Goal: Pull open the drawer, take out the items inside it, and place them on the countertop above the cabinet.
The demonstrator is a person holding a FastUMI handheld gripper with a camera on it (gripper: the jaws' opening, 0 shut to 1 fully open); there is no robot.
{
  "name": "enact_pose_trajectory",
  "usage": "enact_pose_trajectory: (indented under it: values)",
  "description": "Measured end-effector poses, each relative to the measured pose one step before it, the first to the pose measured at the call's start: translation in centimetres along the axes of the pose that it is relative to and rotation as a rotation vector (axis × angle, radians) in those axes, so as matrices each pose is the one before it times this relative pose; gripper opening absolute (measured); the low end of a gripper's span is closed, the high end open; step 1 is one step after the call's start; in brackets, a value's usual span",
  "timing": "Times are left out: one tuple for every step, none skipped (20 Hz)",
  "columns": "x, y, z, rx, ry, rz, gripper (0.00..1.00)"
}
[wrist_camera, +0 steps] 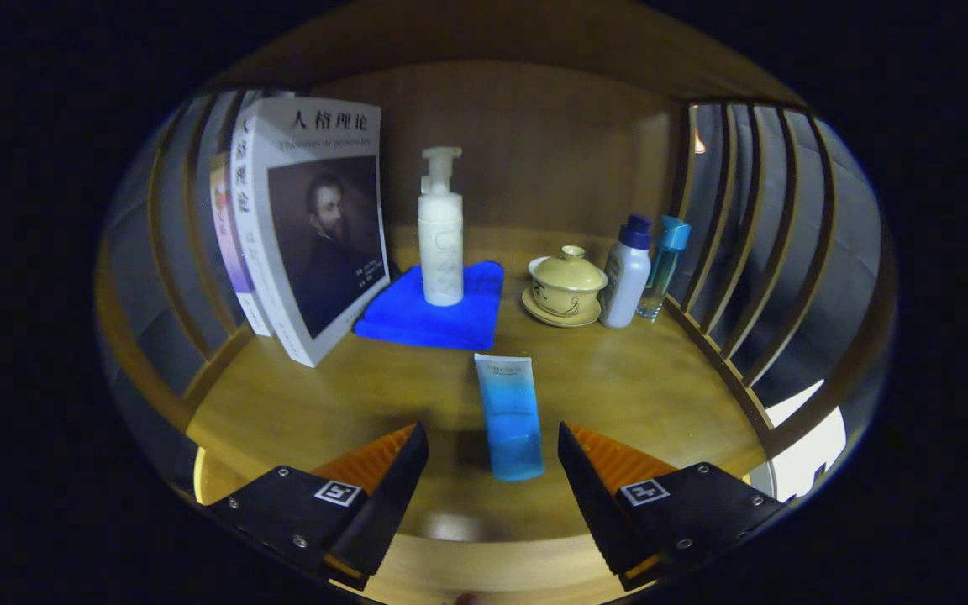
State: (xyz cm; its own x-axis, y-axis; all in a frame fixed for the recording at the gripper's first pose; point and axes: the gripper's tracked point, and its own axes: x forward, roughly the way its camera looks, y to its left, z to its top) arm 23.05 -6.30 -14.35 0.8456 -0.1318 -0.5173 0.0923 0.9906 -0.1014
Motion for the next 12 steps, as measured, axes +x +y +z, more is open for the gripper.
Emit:
enact_pose_trajectory:
  values:
    - [-1.453,0.505,0.312,0.03437,-0.03449,0.01316,0.96]
    - [-1.531,0.355,0.414,0.02630,-0.04600,0.00891,0.95]
    - [-1.919,0.283,0.755,0.01360,-0.05871,0.00398,0.95]
    - [-1.930,0.344,0.775,0.00038,-0.06318,0.00383,0.96]
    - [-1.967,0.403,0.830,-0.01695,-0.06216,0.00538,0.95]
    - [-1.988,0.156,0.535,-0.02885,-0.05440,-0.00324,0.95]
    - [-1.897,0.032,0.391,-0.03518,-0.04847,-0.00853,0.95]
    - [-1.772,-0.191,-0.146,-0.03166,-0.04767,-0.02387,0.95]
    - [-1.698,-0.186,-0.100,-0.02239,-0.04363,-0.01844,0.95]
    - [-1.547,0.502,-0.365,-0.00762,-0.03557,0.00456,0.95]
    - [-1.483,0.857,-0.542,0.00197,-0.02540,0.02889,0.95]
    - [-1.254,0.872,-0.816,0.00357,-0.01173,0.02963,0.95]
